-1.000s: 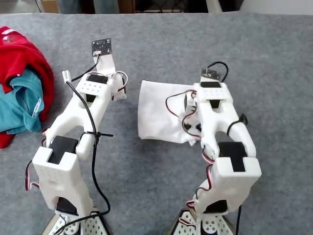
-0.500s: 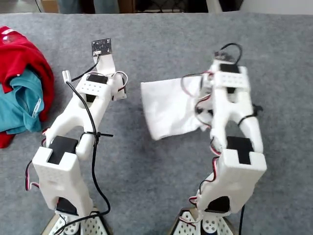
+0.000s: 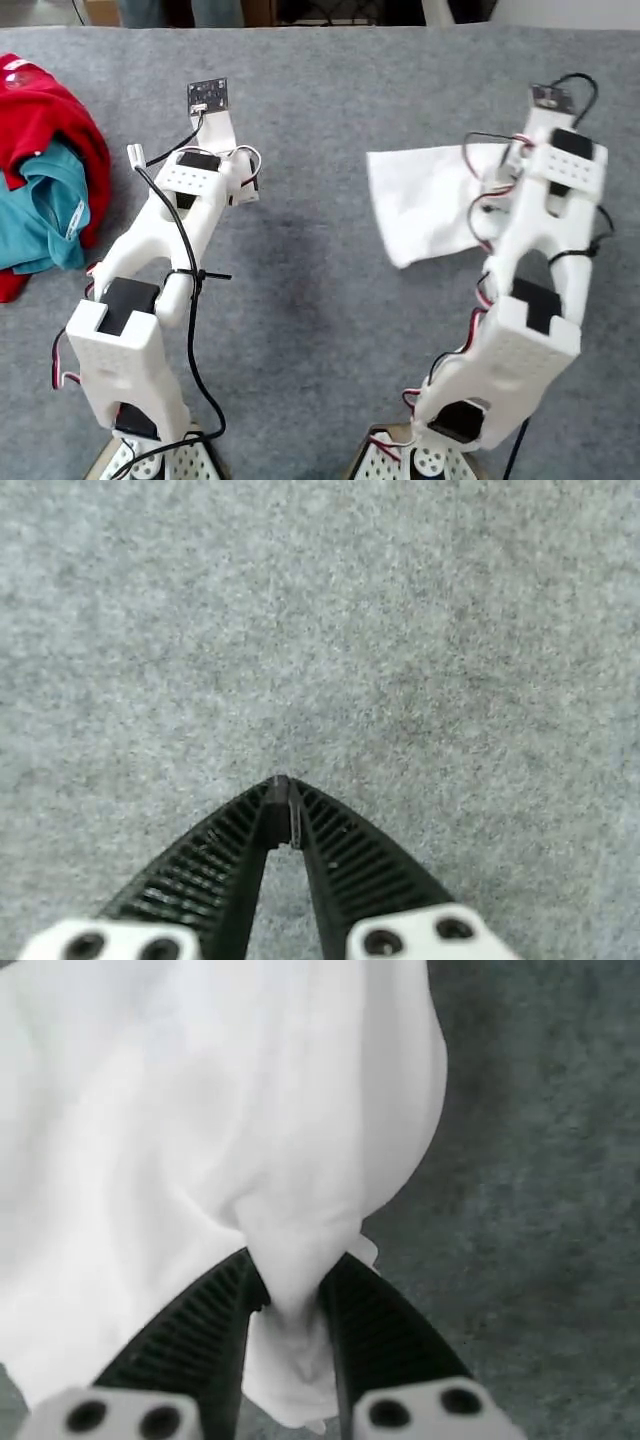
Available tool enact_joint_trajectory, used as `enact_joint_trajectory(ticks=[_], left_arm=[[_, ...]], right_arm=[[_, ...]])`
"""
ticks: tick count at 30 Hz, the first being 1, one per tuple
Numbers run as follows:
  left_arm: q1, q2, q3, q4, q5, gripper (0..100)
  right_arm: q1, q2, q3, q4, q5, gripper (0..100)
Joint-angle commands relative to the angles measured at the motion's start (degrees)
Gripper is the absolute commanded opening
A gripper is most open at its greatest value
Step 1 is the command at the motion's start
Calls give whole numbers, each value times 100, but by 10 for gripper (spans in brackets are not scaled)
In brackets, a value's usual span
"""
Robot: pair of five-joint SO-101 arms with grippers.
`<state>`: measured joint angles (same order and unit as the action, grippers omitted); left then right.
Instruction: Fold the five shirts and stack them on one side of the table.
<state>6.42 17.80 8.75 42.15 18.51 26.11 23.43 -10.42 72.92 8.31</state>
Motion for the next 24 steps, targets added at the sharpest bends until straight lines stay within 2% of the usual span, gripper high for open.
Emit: enact_joint_trajectory(ticks=[1, 7, 11, 24], left_arm=[[-66, -281, -40, -88, -26, 29], [-66, -273, -40, -88, -26, 29], [-48, -273, -40, -88, -26, 29], [-48, -273, -66, -97, -26, 29]], right_arm=[[448, 224, -646, -176, 237, 15], [993, 743, -1552, 18, 343, 15], [1037, 1103, -1991, 466, 457, 15], [1160, 1868, -3064, 818, 466, 34]])
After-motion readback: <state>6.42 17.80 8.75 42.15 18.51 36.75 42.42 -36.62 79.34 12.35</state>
